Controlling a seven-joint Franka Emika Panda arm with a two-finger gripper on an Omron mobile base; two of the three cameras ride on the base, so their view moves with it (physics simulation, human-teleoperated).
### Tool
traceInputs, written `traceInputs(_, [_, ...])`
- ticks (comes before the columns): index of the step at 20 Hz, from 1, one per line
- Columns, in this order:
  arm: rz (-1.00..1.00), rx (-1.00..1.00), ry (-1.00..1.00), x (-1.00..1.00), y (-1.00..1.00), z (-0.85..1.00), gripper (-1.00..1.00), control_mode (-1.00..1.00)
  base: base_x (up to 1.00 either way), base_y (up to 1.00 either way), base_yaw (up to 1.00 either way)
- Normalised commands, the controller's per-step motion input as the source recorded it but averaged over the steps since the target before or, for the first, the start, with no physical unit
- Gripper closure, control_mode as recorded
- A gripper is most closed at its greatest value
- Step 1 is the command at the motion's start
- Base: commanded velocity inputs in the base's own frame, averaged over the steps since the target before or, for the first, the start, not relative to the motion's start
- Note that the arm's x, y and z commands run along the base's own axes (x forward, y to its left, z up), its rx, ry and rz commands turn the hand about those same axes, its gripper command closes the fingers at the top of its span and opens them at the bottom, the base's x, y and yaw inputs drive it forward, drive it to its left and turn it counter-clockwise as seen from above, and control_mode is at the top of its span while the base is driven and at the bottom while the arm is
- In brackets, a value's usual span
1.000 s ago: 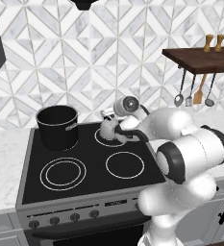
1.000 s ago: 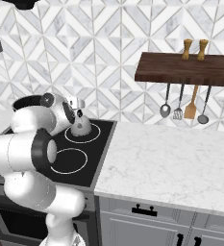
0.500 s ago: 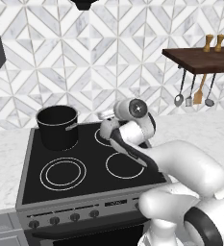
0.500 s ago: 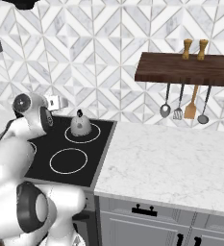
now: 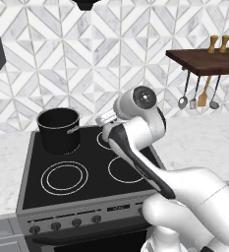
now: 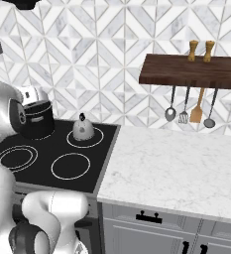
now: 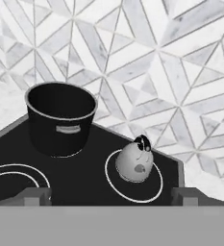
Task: Pick the kettle from the counter and place it on a stove burner. Then turn the burner on.
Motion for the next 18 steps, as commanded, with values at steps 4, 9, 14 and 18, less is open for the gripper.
traceInputs(4, [0.14,-0.33,0.05,-0.72,0.08,0.02,-1.00,-1.00,0.00,0.00,0.00])
traceInputs(9, [0.24,-0.51,0.19,-0.47,0.00,-0.17,-1.00,-1.00,0.00,0.00,0.00])
traceInputs(14, [0.37,-0.62,0.32,-0.40,0.12,-0.28,-1.00,-1.00,0.00,0.00,0.00])
traceInputs(18, [0.48,-0.72,0.40,-0.29,0.31,-0.62,-1.00,-1.00,0.00,0.00,0.00])
